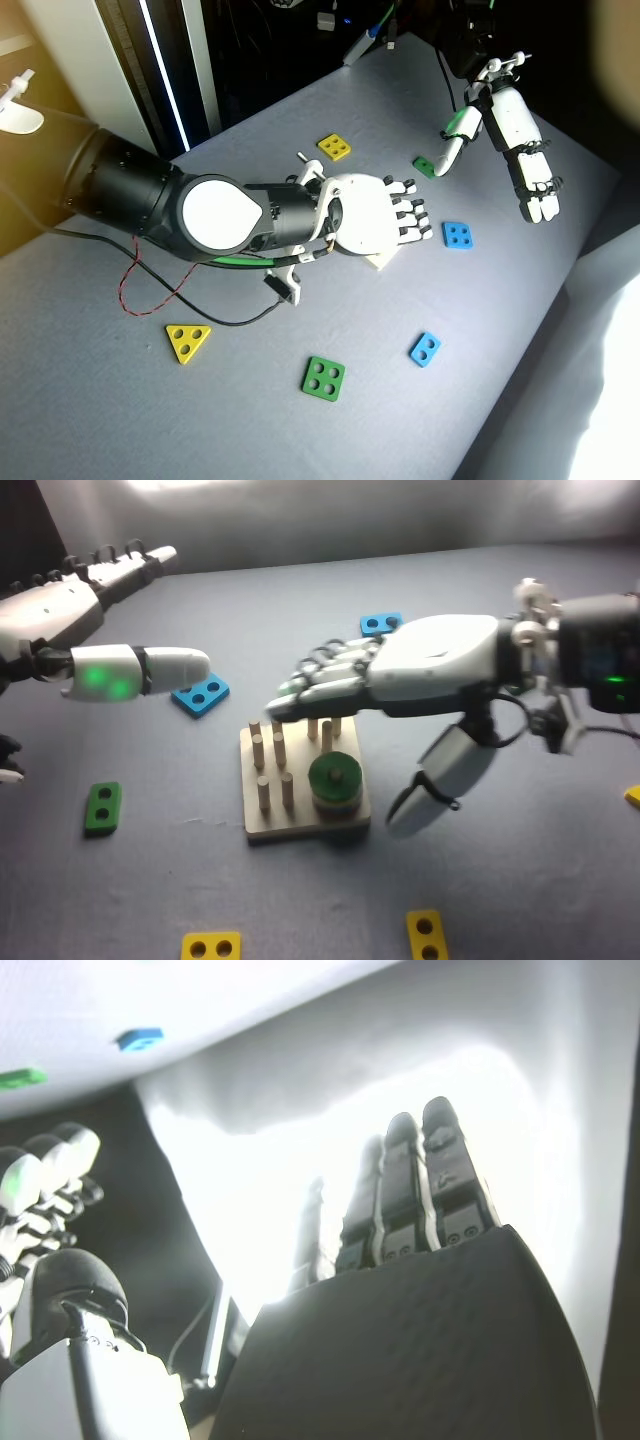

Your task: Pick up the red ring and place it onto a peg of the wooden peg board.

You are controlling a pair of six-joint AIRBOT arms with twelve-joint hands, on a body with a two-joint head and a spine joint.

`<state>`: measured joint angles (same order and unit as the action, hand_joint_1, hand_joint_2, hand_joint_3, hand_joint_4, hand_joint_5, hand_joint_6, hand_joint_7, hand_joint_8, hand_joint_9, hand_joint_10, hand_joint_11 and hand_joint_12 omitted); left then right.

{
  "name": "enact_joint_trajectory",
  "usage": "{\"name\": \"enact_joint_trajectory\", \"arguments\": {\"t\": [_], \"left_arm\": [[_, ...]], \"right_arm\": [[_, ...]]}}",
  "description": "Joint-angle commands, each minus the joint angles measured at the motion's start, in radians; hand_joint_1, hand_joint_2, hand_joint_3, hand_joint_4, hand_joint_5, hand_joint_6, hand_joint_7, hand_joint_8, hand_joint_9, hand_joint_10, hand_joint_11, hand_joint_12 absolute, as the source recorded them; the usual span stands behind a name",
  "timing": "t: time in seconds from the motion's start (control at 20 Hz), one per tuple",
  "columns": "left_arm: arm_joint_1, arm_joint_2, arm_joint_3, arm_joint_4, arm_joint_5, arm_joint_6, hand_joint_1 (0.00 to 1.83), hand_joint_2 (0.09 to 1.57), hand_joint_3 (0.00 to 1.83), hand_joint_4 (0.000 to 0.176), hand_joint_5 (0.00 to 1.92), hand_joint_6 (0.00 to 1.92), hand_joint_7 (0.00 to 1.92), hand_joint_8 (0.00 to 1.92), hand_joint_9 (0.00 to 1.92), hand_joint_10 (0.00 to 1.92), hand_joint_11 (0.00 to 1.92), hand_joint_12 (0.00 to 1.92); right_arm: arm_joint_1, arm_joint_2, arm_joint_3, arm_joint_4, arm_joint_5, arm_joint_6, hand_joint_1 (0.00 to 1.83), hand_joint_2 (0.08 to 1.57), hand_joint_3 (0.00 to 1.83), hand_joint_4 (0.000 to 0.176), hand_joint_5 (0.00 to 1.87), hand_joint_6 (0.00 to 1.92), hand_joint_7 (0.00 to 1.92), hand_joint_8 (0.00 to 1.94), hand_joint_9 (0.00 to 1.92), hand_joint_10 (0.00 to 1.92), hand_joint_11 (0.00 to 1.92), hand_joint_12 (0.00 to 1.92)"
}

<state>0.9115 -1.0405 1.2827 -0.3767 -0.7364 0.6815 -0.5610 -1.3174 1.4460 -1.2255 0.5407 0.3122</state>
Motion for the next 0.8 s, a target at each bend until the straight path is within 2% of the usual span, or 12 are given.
{"name": "enact_joint_trajectory", "arguments": {"t": [0.0, 0.1, 0.2, 0.25, 0.3, 0.35, 0.4, 0.5, 0.6, 0.65, 0.7, 0.75], "left_arm": [[-0.003, 0.009, -0.004, 0.002, -0.136, -0.004, 0.23, 0.91, 0.01, 0.175, 0.0, 0.0, 0.0, 0.0, 0.0, 0.0, 0.0, 0.0], [0.01, 0.019, -0.013, -0.008, -0.154, -0.004, 0.26, 0.91, 0.0, 0.176, 0.0, 0.0, 0.0, 0.0, 0.0, 0.0, 0.0, 0.0], [0.017, 0.032, -0.028, -0.011, -0.181, -0.004, 0.25, 0.89, 0.0, 0.176, 0.0, 0.0, 0.0, 0.0, 0.0, 0.0, 0.0, 0.0], [0.019, 0.046, -0.045, -0.009, -0.21, -0.004, 0.27, 0.9, 0.0, 0.176, 0.0, 0.0, 0.0, 0.0, 0.0, 0.0, 0.0, 0.0], [0.02, 0.056, -0.058, -0.005, -0.23, -0.005, 0.29, 0.89, 0.0, 0.176, 0.0, 0.0, 0.0, 0.0, 0.0, 0.0, 0.0, 0.0], [0.023, 0.073, -0.077, 0.001, -0.268, -0.005, 0.3, 0.9, 0.0, 0.176, 0.0, 0.0, 0.0, 0.0, 0.0, 0.0, 0.0, 0.0], [0.028, 0.097, -0.101, 0.009, -0.311, -0.007, 0.31, 0.91, 0.0, 0.176, 0.0, 0.0, 0.0, 0.0, 0.0, 0.0, 0.0, 0.0], [0.046, 0.156, -0.159, 0.028, -0.427, -0.018, 0.44, 0.94, 0.01, 0.172, 0.0, 0.0, 0.0, 0.0, 0.0, 0.0, 0.0, 0.0], [0.064, 0.201, -0.2, 0.038, -0.516, -0.029, 0.44, 0.93, 0.01, 0.175, 0.0, 0.0, 0.0, 0.0, 0.0, 0.0, 0.0, 0.0], [0.076, 0.223, -0.219, 0.042, -0.561, -0.035, 0.42, 0.94, 0.01, 0.167, 0.0, 0.0, 0.0, 0.0, 0.0, 0.0, 0.0, 0.0], [0.091, 0.25, -0.242, 0.044, -0.616, -0.04, 0.42, 0.94, 0.01, 0.167, 0.0, 0.0, 0.0, 0.0, 0.0, 0.0, 0.0, 0.0], [0.102, 0.269, -0.259, 0.044, -0.656, -0.046, 0.32, 0.95, 0.01, 0.146, 0.0, 0.0, 0.0, 0.0, 0.0, 0.0, 0.0, 0.0]], "right_arm": [[0.001, 0.014, -0.006, 0.078, 0.037, -0.017, 0.69, 0.89, 0.02, 0.043, 0.0, 0.0, 0.0, 0.0, 0.0, 0.0, 0.0, 0.17], [-0.026, 0.068, -0.03, 0.246, 0.052, -0.124, 0.7, 0.88, 0.01, 0.098, 0.0, 0.0, 0.0, 0.0, 0.0, 0.0, 0.01, 0.01], [-0.043, 0.152, -0.084, 0.47, 0.098, -0.291, 0.7, 0.87, 0.0, 0.064, 0.0, 0.0, 0.0, 0.0, 0.0, 0.0, 0.01, 0.0], [-0.049, 0.204, -0.121, 0.597, 0.141, -0.39, 0.76, 0.86, 0.0, 0.075, 0.0, 0.0, 0.0, 0.0, 0.0, 0.0, 0.0, 0.0], [-0.052, 0.235, -0.142, 0.664, 0.171, -0.442, 0.75, 0.87, 0.0, 0.123, 0.0, 0.0, 0.0, 0.0, 0.0, 0.0, 0.0, 0.0], [-0.058, 0.275, -0.17, 0.751, 0.221, -0.499, 0.71, 0.88, 0.0, 0.102, 0.0, 0.0, 0.0, 0.0, 0.0, 0.0, 0.0, 0.0], [-0.064, 0.311, -0.194, 0.821, 0.272, -0.554, 0.72, 0.86, 0.0, 0.129, 0.0, 0.0, 0.0, 0.0, 0.0, 0.0, 0.0, 0.0], [-0.076, 0.383, -0.241, 0.946, 0.39, -0.64, 0.63, 0.86, 0.0, 0.055, 0.0, 0.0, 0.0, 0.0, 0.0, 0.0, 0.03, 0.02], [-0.087, 0.43, -0.273, 1.012, 0.472, -0.685, 0.6, 0.82, 0.0, 0.088, 0.0, 0.0, 0.0, 0.0, 0.0, 0.0, 0.01, 0.29], [-0.094, 0.452, -0.289, 1.045, 0.52, -0.707, 0.51, 0.96, 0.0, 0.052, 0.0, 0.0, 0.0, 0.0, 0.0, 0.0, 0.0, 0.05], [-0.106, 0.478, -0.307, 1.079, 0.57, -0.73, 0.51, 0.96, 0.0, 0.052, 0.0, 0.0, 0.0, 0.0, 0.0, 0.0, 0.0, 0.05], [-0.115, 0.5, -0.322, 1.102, 0.607, -0.744, 0.6, 1.06, 0.04, 0.128, 0.0, 0.0, 0.01, 0.0, 0.0, 0.0, 0.0, 0.0]]}}
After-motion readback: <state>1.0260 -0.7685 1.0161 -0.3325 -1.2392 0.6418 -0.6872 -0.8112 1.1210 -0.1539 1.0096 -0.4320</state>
